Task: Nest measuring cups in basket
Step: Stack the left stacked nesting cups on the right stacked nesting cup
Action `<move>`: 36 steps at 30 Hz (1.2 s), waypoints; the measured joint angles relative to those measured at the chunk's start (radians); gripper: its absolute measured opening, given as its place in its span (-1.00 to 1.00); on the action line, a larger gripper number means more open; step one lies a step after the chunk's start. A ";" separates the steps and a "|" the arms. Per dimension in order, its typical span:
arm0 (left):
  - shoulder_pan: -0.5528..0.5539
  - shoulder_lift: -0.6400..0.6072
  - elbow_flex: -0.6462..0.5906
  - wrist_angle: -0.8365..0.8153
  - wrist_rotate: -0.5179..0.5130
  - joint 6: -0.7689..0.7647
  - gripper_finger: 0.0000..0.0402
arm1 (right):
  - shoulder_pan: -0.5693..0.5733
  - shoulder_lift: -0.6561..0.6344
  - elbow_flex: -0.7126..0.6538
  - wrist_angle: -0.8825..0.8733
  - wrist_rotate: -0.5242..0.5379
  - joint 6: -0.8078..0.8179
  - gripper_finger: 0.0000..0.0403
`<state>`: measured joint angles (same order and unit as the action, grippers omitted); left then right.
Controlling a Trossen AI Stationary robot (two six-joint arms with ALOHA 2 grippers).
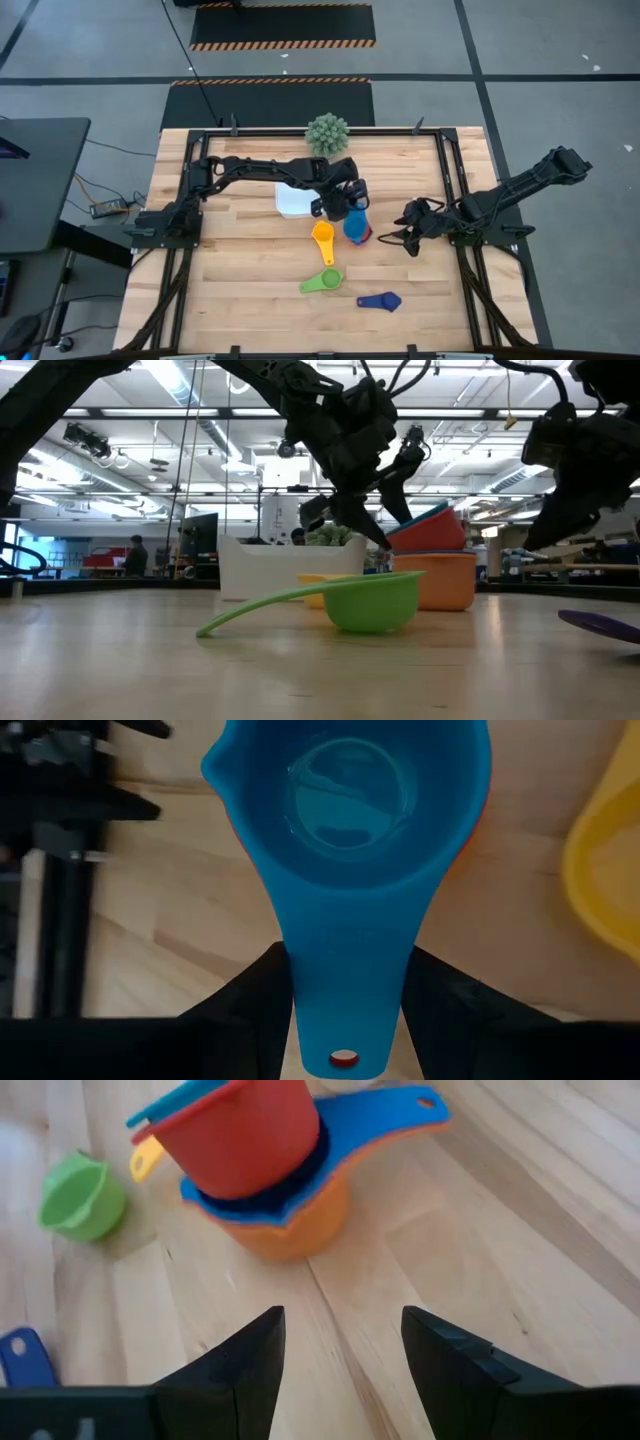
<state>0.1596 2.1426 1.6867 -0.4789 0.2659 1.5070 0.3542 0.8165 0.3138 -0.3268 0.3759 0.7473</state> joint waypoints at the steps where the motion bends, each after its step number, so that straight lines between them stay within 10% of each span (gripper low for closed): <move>1: -0.001 0.000 0.000 -0.008 -0.001 0.000 -0.17 | 0.000 0.001 0.000 -0.001 -0.001 -0.005 0.04; 36: -0.047 -0.002 -0.001 -0.025 -0.073 0.136 -0.06 | 0.000 0.016 0.000 0.041 0.001 -0.042 0.04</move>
<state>0.1127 2.1410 1.6855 -0.5042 0.1929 1.6432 0.3542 0.8330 0.3138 -0.2853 0.3765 0.7049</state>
